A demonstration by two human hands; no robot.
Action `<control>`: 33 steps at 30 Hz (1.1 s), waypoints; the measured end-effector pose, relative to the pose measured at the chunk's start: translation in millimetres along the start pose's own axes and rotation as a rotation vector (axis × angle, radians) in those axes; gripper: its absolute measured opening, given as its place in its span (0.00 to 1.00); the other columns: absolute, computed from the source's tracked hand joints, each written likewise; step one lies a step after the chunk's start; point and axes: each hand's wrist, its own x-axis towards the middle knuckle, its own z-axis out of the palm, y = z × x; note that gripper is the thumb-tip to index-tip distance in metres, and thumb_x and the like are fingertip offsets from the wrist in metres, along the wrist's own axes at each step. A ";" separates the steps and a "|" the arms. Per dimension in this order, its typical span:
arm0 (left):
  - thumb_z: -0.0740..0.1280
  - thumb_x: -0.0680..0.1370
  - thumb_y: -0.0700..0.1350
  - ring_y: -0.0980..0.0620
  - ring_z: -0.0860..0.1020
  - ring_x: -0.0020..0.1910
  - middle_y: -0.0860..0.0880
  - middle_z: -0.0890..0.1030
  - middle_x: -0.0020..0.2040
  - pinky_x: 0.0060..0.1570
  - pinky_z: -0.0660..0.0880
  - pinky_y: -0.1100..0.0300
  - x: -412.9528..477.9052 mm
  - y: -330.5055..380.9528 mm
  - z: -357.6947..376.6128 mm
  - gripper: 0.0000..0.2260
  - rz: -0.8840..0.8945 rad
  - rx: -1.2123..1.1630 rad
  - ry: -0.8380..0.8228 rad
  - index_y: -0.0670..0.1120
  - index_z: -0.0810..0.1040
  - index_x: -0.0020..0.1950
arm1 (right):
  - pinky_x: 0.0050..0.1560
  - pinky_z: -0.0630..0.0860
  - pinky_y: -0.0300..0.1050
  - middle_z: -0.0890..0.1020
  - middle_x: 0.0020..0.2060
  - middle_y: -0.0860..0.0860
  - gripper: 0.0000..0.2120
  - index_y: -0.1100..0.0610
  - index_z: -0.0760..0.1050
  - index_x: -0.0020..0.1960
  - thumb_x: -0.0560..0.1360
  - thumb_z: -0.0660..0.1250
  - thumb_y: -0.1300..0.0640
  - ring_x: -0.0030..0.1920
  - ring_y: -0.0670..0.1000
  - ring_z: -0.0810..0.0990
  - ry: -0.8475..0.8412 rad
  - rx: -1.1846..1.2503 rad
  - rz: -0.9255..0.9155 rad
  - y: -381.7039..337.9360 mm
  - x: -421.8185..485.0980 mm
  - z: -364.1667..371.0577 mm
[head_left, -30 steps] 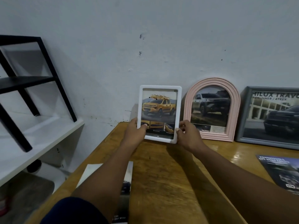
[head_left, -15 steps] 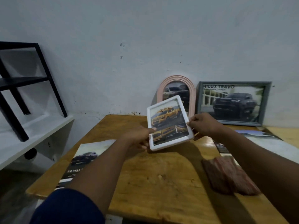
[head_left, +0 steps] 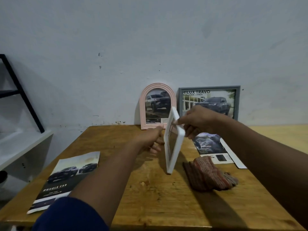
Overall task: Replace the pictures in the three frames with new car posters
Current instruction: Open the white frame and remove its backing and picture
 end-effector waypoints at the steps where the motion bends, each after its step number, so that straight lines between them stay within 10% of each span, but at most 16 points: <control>1: 0.52 0.83 0.65 0.44 0.81 0.48 0.44 0.80 0.53 0.47 0.79 0.51 1.9 4.2 -3.2 0.27 0.037 -0.036 0.055 0.44 0.74 0.63 | 0.33 0.80 0.47 0.82 0.36 0.64 0.14 0.72 0.78 0.51 0.78 0.70 0.59 0.32 0.58 0.83 -0.034 0.009 -0.021 -3.3 -1.0 6.5; 14: 0.63 0.82 0.58 0.44 0.83 0.54 0.44 0.84 0.56 0.61 0.78 0.45 -5.2 -39.4 -70.3 0.20 -0.058 0.141 0.248 0.44 0.78 0.65 | 0.47 0.77 0.45 0.80 0.52 0.52 0.12 0.56 0.78 0.58 0.77 0.69 0.52 0.51 0.50 0.78 0.148 -0.468 -0.103 54.8 52.0 82.5; 20: 0.62 0.84 0.53 0.53 0.76 0.38 0.48 0.78 0.44 0.24 0.73 0.63 -0.6 -67.3 -55.5 0.14 -0.112 0.326 0.241 0.42 0.78 0.57 | 0.61 0.75 0.52 0.74 0.63 0.53 0.20 0.52 0.73 0.66 0.77 0.67 0.47 0.61 0.54 0.74 0.172 -0.633 -0.075 95.2 54.9 98.7; 26: 0.59 0.81 0.62 0.47 0.78 0.59 0.47 0.80 0.62 0.54 0.77 0.50 26.5 -90.4 -43.9 0.24 0.099 0.586 0.399 0.47 0.76 0.69 | 0.62 0.74 0.53 0.72 0.66 0.54 0.23 0.53 0.70 0.69 0.77 0.66 0.45 0.64 0.56 0.72 0.242 -0.690 -0.126 97.9 69.9 99.6; 33: 0.49 0.83 0.66 0.49 0.50 0.82 0.50 0.53 0.84 0.79 0.53 0.45 47.9 -109.6 -23.8 0.33 0.186 0.590 0.345 0.50 0.53 0.83 | 0.60 0.73 0.55 0.73 0.66 0.55 0.27 0.53 0.66 0.70 0.78 0.61 0.39 0.65 0.57 0.71 0.191 -0.811 -0.126 96.6 100.2 105.4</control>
